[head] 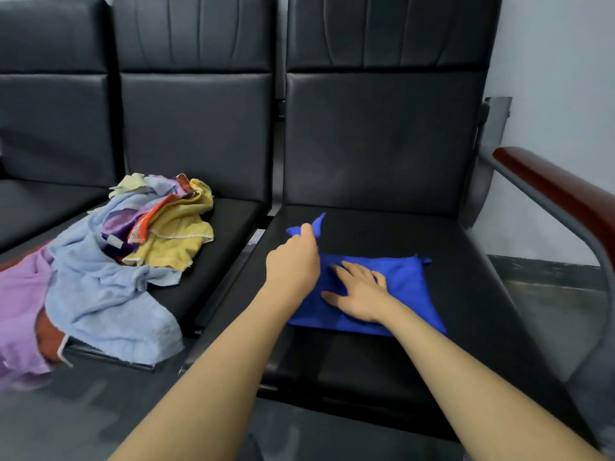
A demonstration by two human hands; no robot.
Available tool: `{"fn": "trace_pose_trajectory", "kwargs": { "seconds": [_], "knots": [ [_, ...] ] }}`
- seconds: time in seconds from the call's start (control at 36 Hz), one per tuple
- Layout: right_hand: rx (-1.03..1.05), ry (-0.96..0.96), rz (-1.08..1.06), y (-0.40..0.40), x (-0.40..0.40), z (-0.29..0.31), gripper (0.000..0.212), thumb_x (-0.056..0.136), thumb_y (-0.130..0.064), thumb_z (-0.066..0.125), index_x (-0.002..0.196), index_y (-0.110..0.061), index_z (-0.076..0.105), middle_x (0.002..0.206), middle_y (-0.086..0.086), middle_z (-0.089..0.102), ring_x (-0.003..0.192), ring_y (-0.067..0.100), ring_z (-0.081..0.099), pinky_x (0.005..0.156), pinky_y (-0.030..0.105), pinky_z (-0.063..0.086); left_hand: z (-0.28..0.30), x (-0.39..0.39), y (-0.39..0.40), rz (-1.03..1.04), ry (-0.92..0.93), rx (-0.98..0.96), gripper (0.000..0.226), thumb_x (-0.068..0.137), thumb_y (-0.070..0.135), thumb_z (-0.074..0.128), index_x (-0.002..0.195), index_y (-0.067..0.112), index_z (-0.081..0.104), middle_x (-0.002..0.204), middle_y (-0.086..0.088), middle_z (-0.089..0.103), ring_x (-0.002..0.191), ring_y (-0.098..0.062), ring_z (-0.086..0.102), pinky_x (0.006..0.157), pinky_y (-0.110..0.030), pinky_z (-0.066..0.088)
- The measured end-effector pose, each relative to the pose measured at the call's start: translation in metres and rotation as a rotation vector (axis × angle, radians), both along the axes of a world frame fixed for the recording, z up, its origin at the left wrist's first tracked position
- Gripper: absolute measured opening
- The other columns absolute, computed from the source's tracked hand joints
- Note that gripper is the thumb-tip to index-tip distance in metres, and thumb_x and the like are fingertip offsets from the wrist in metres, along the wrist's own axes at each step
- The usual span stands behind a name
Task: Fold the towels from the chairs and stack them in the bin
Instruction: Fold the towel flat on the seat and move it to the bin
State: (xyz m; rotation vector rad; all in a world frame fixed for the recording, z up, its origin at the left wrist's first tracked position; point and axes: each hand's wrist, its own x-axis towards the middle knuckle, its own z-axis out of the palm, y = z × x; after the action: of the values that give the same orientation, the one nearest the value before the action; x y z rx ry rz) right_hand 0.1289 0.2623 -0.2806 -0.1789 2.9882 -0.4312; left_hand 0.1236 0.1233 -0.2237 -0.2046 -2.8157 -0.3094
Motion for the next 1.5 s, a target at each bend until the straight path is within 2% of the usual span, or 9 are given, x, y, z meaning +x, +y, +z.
{"fn": "trace_pose_trajectory", "kwargs": {
  "seconds": [0.14, 0.36, 0.61, 0.81, 1.06, 1.25, 1.31, 1.36, 1.5],
  "knots": [
    [-0.199, 0.139, -0.111, 0.016, 0.008, 0.014, 0.052, 0.096, -0.038, 0.049, 0.144, -0.022, 0.036, 0.147, 0.000, 0.039, 0.135, 0.022, 0.034, 0.108, 0.036, 0.022, 0.006, 0.009, 0.020, -0.077, 0.046, -0.079, 0.008, 0.097, 0.008, 0.039, 0.102, 0.013, 0.037, 0.099, -0.004, 0.057, 0.073, -0.027, 0.052, 0.046, -0.027, 0.017],
    [-0.105, 0.187, -0.280, 0.080, 0.031, 0.021, 0.023, 0.096, -0.041, 0.047, 0.106, -0.030, 0.064, 0.115, -0.006, 0.059, 0.118, 0.021, 0.045, 0.096, 0.035, 0.025, 0.011, 0.019, 0.082, -0.174, -0.027, 0.212, 0.013, 0.098, 0.016, 0.040, 0.108, 0.010, 0.046, 0.101, -0.009, 0.061, 0.079, -0.027, 0.053, 0.063, -0.033, 0.035],
    [-0.240, 0.260, -0.457, 0.121, 0.047, 0.027, 0.019, 0.092, -0.042, 0.054, 0.105, -0.035, 0.066, 0.108, -0.004, 0.057, 0.114, 0.023, 0.042, 0.093, 0.035, 0.024, 0.005, 0.022, 0.126, -0.402, -0.333, 0.587, 0.031, 0.094, 0.029, 0.053, 0.121, 0.016, 0.047, 0.095, -0.004, 0.066, 0.080, -0.018, 0.063, 0.074, -0.035, 0.054],
    [-0.221, 0.184, -0.418, 0.127, 0.052, 0.017, 0.013, 0.087, -0.027, 0.056, 0.094, -0.037, 0.062, 0.093, -0.008, 0.056, 0.108, 0.020, 0.044, 0.090, 0.032, 0.024, -0.011, 0.020, 0.118, -0.223, -0.197, 0.278, 0.022, 0.097, 0.015, 0.035, 0.111, 0.007, 0.050, 0.104, -0.009, 0.060, 0.088, -0.026, 0.057, 0.066, -0.033, 0.041],
    [-0.360, 0.248, -0.484, 0.118, 0.044, 0.016, 0.035, 0.095, -0.020, 0.036, 0.061, -0.017, 0.044, 0.067, -0.001, 0.048, 0.076, 0.018, 0.046, 0.080, 0.033, 0.025, -0.044, 0.011, 0.093, -0.104, -0.336, -0.242, 0.060, 0.100, 0.048, 0.028, 0.139, 0.004, 0.033, 0.145, -0.013, 0.034, 0.132, -0.030, 0.032, 0.108, -0.040, 0.024],
    [-0.312, 0.275, -0.460, 0.099, 0.031, 0.009, 0.034, 0.094, -0.049, 0.045, 0.084, -0.022, 0.063, 0.072, -0.008, 0.056, 0.092, 0.016, 0.053, 0.089, 0.034, 0.023, -0.054, 0.009, 0.079, -0.077, -0.338, -0.279, 0.071, 0.099, 0.053, 0.017, 0.148, 0.002, 0.019, 0.157, -0.016, 0.014, 0.141, -0.033, 0.019, 0.114, -0.045, 0.012],
    [-0.334, 0.280, -0.435, 0.095, 0.026, 0.008, 0.021, 0.095, -0.039, 0.050, 0.107, -0.027, 0.062, 0.081, -0.012, 0.054, 0.099, 0.017, 0.054, 0.087, 0.032, 0.022, -0.055, 0.009, 0.077, -0.089, -0.338, -0.282, 0.072, 0.098, 0.054, 0.017, 0.149, 0.003, 0.017, 0.157, -0.017, 0.010, 0.141, -0.033, 0.017, 0.114, -0.045, 0.010],
    [-0.434, 0.288, -0.383, 0.094, 0.024, 0.007, 0.041, 0.096, -0.021, 0.049, 0.136, -0.031, 0.047, 0.095, -0.014, 0.050, 0.105, 0.018, 0.053, 0.090, 0.028, 0.023, -0.055, 0.009, 0.076, -0.098, -0.338, -0.281, 0.072, 0.098, 0.055, 0.017, 0.149, 0.004, 0.018, 0.157, -0.018, 0.009, 0.141, -0.034, 0.016, 0.114, -0.046, 0.010],
    [-0.639, 0.370, -0.279, 0.083, 0.026, 0.003, 0.070, 0.092, 0.003, 0.037, 0.147, -0.039, 0.028, 0.126, -0.006, 0.049, 0.110, 0.017, 0.047, 0.101, 0.036, 0.040, -0.055, 0.006, 0.071, -0.101, -0.334, -0.265, 0.069, 0.098, 0.056, 0.019, 0.144, 0.006, 0.027, 0.155, -0.019, 0.015, 0.139, -0.034, 0.022, 0.114, -0.046, 0.013]
  ]
}}
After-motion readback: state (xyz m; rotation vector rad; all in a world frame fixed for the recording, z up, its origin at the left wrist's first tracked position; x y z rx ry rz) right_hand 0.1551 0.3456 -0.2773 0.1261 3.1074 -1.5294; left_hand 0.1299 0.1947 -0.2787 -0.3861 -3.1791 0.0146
